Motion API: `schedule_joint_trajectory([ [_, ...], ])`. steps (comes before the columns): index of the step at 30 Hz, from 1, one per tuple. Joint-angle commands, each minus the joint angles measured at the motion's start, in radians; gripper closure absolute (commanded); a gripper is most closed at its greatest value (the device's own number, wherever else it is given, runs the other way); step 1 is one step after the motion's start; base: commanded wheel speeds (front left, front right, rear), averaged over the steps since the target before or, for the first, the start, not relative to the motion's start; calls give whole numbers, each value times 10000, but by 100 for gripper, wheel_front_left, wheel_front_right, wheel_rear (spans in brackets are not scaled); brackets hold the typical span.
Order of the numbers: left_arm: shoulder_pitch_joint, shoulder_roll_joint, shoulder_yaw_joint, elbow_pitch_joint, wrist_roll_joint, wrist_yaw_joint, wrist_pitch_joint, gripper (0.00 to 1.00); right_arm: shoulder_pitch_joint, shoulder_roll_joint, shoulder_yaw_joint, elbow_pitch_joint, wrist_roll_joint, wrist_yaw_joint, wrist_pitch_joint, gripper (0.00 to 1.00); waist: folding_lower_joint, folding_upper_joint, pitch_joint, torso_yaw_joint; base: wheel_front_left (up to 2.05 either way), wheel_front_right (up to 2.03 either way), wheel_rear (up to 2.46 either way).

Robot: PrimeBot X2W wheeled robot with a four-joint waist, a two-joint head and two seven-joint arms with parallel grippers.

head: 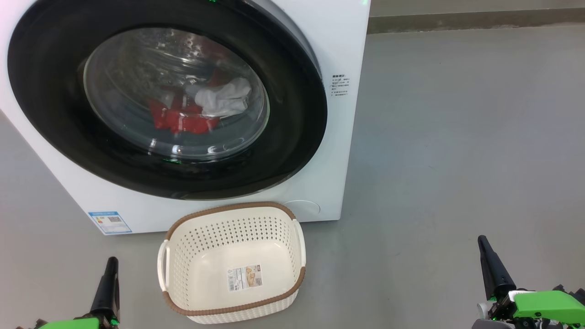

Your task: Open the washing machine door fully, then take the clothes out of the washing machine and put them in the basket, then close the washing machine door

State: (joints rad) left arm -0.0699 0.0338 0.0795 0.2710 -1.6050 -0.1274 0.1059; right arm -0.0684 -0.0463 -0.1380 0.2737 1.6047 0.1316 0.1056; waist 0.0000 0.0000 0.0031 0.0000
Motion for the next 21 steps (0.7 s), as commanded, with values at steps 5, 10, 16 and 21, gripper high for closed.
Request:
schedule_joint_trajectory([
  [5,-380,164,339,-262,-40,-33,69,100,-395,-39,246,-290,43,-9,73,100,0,0,0,0,0,0,0],
  [10,-380,164,339,-262,-40,-33,69,100,-395,-39,246,-290,43,-9,73,100,0,0,0,0,0,0,0],
  [16,-380,164,339,-262,-40,-33,69,100,-395,-39,246,-290,43,-9,73,100,0,0,0,0,0,0,0],
  [21,31,-25,-12,73,2,0,-6,0,32,8,2,75,-2,2,-12,0,0,0,0,0,0,0,0],
])
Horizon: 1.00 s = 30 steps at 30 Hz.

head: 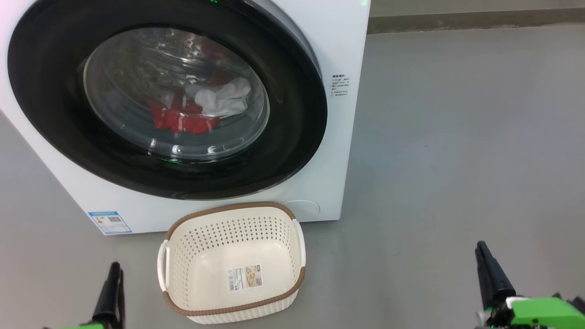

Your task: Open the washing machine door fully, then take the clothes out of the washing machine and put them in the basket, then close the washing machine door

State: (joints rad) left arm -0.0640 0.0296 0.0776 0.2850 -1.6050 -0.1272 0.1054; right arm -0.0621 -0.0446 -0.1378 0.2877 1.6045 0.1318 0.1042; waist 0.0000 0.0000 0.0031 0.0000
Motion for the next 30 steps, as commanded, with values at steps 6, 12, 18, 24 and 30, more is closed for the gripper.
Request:
schedule_joint_trajectory([
  [6,134,-58,-69,73,80,1,-115,0,123,39,65,132,-32,0,-85,0,7,0,0,-1,0,0,0],
  [12,163,-39,-122,-98,295,-1,-292,0,149,-32,224,44,-247,-1,-270,0,6,0,1,1,0,0,0],
  [18,174,17,-178,-272,802,-3,-469,0,140,-156,371,66,-762,-1,-466,0,1,0,29,3,0,0,0],
  [24,199,42,-176,-461,1662,-5,-645,0,133,-207,479,9,-1353,-2,-643,0,0,0,53,-3,0,0,0],
  [30,239,37,-230,-665,2604,-6,-821,0,99,-288,602,-55,-2011,-3,-818,0,0,0,84,-11,0,0,0],
])
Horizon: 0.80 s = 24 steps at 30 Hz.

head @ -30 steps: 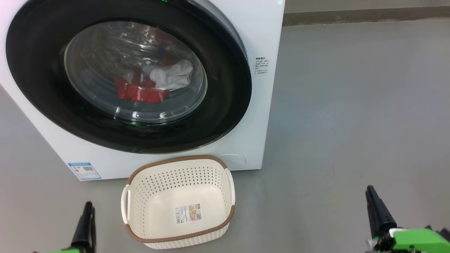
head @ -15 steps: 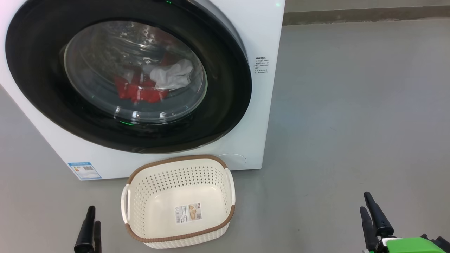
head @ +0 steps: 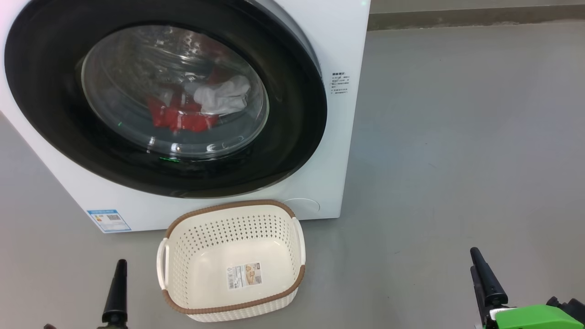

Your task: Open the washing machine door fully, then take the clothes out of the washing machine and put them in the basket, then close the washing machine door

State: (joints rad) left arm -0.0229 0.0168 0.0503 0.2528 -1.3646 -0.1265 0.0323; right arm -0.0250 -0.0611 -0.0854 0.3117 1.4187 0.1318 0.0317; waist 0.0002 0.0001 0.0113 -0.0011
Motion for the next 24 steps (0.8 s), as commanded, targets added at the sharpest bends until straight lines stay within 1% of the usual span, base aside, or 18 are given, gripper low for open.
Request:
schedule_joint_trajectory([
  [1,-167,167,32,-363,368,-14,-120,0,-278,-138,100,-307,-262,-3,-123,0,-1,-1,7,0,0,0,0],
  [4,-158,166,28,-423,879,-15,-208,0,-293,-189,173,-354,-596,-3,-211,0,-2,-1,24,3,0,0,0],
  [5,-158,166,28,-423,879,-15,-208,0,-293,-189,173,-354,-596,-3,-211,0,-2,-1,24,3,0,0,0],
  [24,-48,176,-123,-819,3803,-14,-765,0,-337,-556,597,-500,-3032,-5,-766,0,-2,-1,48,0,0,0,0],
])
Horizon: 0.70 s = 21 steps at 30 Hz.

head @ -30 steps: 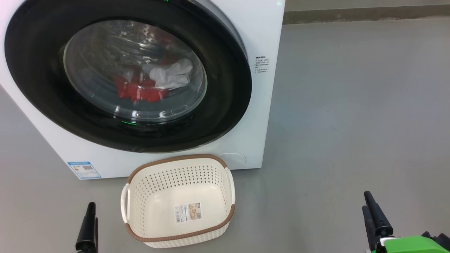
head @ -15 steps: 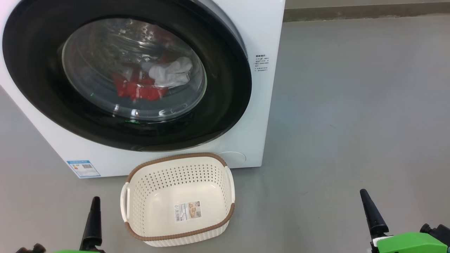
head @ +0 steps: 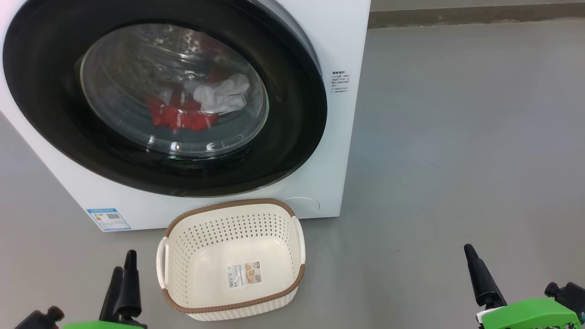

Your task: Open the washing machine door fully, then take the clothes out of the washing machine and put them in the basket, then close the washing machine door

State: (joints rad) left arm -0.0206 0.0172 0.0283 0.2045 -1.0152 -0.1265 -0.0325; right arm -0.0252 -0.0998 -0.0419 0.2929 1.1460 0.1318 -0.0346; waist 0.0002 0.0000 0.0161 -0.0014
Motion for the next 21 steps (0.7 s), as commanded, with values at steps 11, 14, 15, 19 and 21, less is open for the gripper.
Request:
schedule_joint_trajectory([
  [11,29,194,-47,-559,1750,22,-439,0,-350,-343,371,-427,-1506,-6,-424,0,-1,0,-10,28,0,0,0],
  [14,88,202,-89,-644,2252,34,-557,0,-353,-414,482,-450,-1929,-6,-541,0,-1,0,-18,23,0,0,0],
  [15,103,205,-99,-664,2376,38,-586,0,-352,-432,512,-458,-2031,-6,-571,0,-1,0,-20,21,0,0,0],
  [19,151,213,-151,-735,2862,44,-704,0,-341,-487,611,-504,-2427,-6,-688,0,-1,0,-14,18,0,0,0],
  [21,165,217,-176,-765,3106,51,-763,0,-340,-514,654,-530,-2620,-7,-746,0,-1,0,-9,18,0,0,0],
])
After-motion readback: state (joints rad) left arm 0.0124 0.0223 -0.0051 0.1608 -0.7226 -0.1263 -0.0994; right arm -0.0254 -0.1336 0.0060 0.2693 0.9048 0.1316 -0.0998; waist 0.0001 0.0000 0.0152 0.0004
